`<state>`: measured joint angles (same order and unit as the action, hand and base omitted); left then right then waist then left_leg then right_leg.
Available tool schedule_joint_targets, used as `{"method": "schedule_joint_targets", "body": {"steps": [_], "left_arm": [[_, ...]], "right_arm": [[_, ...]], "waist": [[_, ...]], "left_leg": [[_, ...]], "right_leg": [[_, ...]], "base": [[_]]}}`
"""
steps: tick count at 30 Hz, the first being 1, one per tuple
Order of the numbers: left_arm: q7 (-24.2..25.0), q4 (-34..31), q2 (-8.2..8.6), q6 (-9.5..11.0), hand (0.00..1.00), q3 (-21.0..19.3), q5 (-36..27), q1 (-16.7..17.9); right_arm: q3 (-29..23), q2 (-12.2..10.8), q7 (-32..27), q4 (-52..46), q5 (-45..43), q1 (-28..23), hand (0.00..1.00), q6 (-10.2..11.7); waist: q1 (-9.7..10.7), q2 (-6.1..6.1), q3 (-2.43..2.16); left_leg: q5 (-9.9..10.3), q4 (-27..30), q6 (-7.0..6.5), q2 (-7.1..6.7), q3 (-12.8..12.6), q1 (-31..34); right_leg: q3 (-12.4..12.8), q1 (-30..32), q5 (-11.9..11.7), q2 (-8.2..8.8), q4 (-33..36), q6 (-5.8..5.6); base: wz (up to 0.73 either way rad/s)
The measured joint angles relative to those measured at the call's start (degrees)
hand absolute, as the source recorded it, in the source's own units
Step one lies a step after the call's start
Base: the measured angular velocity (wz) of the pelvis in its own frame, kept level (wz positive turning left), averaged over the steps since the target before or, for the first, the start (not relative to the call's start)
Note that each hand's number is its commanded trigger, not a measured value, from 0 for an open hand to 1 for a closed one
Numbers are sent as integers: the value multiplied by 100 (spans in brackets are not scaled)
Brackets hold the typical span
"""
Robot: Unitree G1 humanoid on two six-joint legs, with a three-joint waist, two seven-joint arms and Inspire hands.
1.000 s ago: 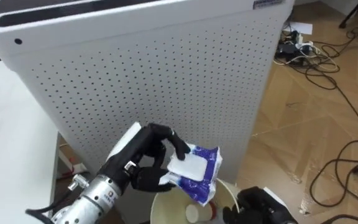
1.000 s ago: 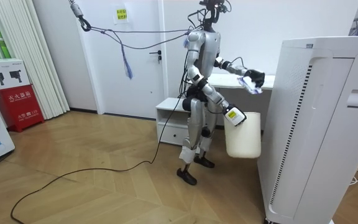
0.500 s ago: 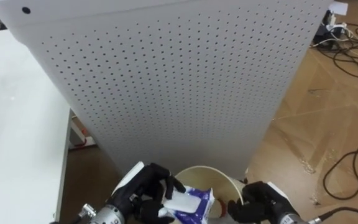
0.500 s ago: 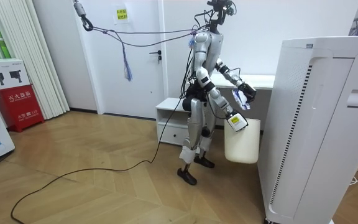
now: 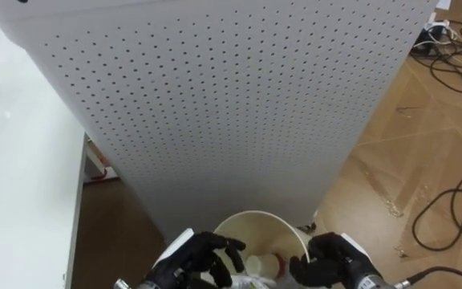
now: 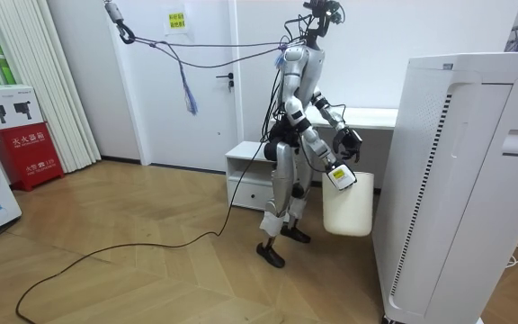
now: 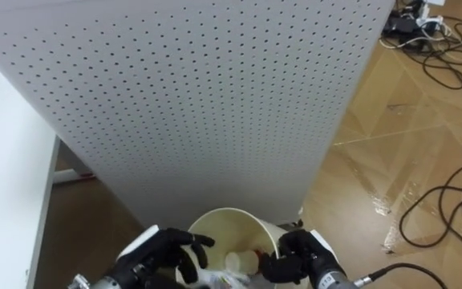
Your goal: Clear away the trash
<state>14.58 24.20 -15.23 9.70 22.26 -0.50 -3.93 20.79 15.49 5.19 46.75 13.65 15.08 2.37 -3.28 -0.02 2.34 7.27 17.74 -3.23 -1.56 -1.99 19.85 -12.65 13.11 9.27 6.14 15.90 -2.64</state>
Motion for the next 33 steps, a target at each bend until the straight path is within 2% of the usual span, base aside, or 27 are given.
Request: {"method": "schedule_joint_targets", "body": {"steps": [5, 15, 18, 19, 22, 26, 28, 29, 33], "left_arm": [[105, 69, 54, 0, 0, 73, 0, -1], [234, 127, 56, 0, 0, 82, 0, 17], [222, 318, 74, 1, 0, 76, -2, 74], [200, 373, 70, 2, 0, 53, 0, 159], [106, 499, 36, 1, 0, 22, 8, 510], [-154, 857, 65, 2, 0, -72, 245, 1031], [-218, 1052, 57, 0, 0, -230, 245, 1221], [-321, 1066, 60, -3, 0, -310, 257, 1360], [-493, 1248, 82, 31, 0, -419, 255, 1468]], "right_arm": [[44, -13, 122, 0, 4, 0, 100, 0], [43, -48, 198, 7, -47, -78, 100, 0], [43, -46, 195, 5, -37, -195, 100, 33], [40, -43, 196, 5, -28, -292, 100, 73], [33, -24, 204, 30, -27, -607, 100, 82], [28, -27, 123, 56, -18, -1250, 100, 83], [-2, -25, 118, 55, -22, -1511, 100, 83], [-17, -14, 117, 54, -21, -1674, 100, 83], [-134, 24, 121, 77, -19, -2011, 100, 84]], "waist": [[41, -50, -9], [33, -46, -24], [19, -46, -66], [16, -46, -90], [29, -55, -102], [30, -141, -177], [68, -189, -188], [115, -226, -223], [145, -278, -235]], "left_leg": [[0, 113, 0, 5, 41, 41], [0, 234, 0, -1, 77, 97], [0, 200, 0, 6, 78, 43], [0, 175, 0, -8, 77, 22], [-2, 43, 2, -8, 43, -218], [-8, -180, 16, -16, 0, -616], [-12, -277, 25, -26, -23, -818], [-18, -340, 34, -28, -23, -923], [2, -428, 71, -30, -74, -1206]], "right_leg": [[-23, 1, 26, -2, 92, 11], [-44, 0, 27, -20, 112, 14], [-45, -29, 27, -14, 122, 14], [-42, -41, 27, -14, 116, 14], [-37, -219, 29, -2, 58, 12], [-25, -590, 34, -9, -145, 3], [-13, -803, 33, -22, -254, 3], [-19, -905, 34, -27, -331, 2], [41, -1169, 30, -66, -442, 7]], "base": [[4], [1], [0], [0], [-6], [-6], [-3], [0], [-9]]}}
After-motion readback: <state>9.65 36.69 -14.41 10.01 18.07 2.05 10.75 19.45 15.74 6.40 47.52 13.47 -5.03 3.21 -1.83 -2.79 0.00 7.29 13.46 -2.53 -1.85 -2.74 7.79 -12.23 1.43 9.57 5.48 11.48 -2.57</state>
